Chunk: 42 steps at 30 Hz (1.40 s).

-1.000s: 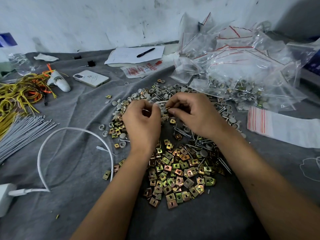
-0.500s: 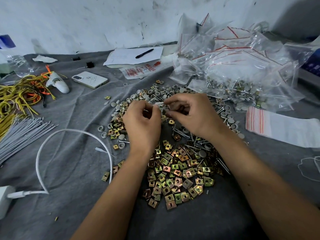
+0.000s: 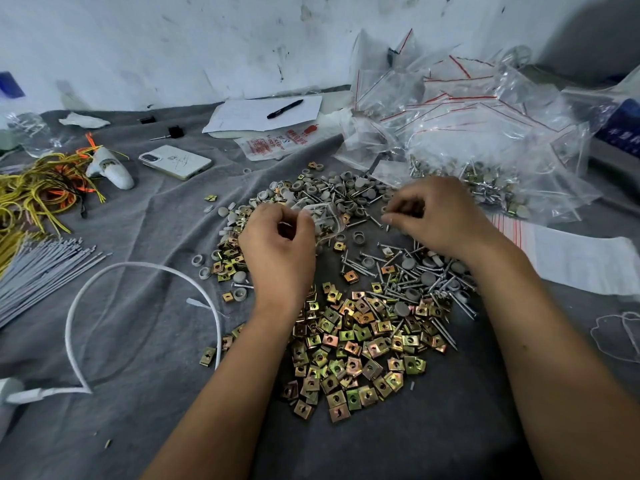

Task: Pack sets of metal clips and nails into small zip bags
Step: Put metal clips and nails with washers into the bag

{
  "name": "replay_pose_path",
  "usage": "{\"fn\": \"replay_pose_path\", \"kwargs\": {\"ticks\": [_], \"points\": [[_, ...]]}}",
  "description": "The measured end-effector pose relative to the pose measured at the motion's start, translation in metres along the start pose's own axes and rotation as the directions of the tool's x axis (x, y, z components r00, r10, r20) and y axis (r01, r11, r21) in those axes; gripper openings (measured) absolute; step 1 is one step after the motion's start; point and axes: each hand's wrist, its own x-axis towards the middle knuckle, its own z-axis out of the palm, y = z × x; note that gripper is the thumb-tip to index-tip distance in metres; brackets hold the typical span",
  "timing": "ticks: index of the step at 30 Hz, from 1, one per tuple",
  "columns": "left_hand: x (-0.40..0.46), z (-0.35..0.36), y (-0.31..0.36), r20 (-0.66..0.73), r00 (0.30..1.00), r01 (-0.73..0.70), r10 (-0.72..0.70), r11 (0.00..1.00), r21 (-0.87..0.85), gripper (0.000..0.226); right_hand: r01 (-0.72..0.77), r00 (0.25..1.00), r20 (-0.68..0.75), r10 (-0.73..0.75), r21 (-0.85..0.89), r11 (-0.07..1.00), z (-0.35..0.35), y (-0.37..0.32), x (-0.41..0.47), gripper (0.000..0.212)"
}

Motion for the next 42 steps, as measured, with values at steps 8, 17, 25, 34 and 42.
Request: {"fn": "replay_pose_path", "kwargs": {"ticks": [8,17,25,34,42], "points": [[0.0,0.0,0.0,-0.007,1.0,-0.003,0.003,1.0,-0.002,0.024,-0.059,0.925,0.377,0.047,0.02,0.998,-0.015,0.007,-0.002,0.015],[-0.001,0.0,0.001,0.013,1.0,0.01,-0.01,1.0,-0.005,0.023,-0.079,0.909,0.413,0.06,0.029,0.996,-0.005,0.002,-0.003,0.009],[0.0,0.0,0.001,0.021,1.0,0.022,-0.021,1.0,-0.012,0.023,-0.012,0.993,0.118,-0.001,0.105,0.994,-0.003,-0.005,-0.001,0.019],[0.001,0.001,-0.001,0.018,1.0,0.023,-0.023,1.0,-0.004,0.022,-0.046,0.833,0.553,0.003,0.063,0.997,-0.013,-0.006,-0.008,0.008],[0.0,0.002,0.0,0.033,0.999,0.006,-0.005,1.0,-0.011,0.023,0.048,0.976,0.191,-0.101,0.264,0.963,0.008,-0.024,-0.002,0.006]]}}
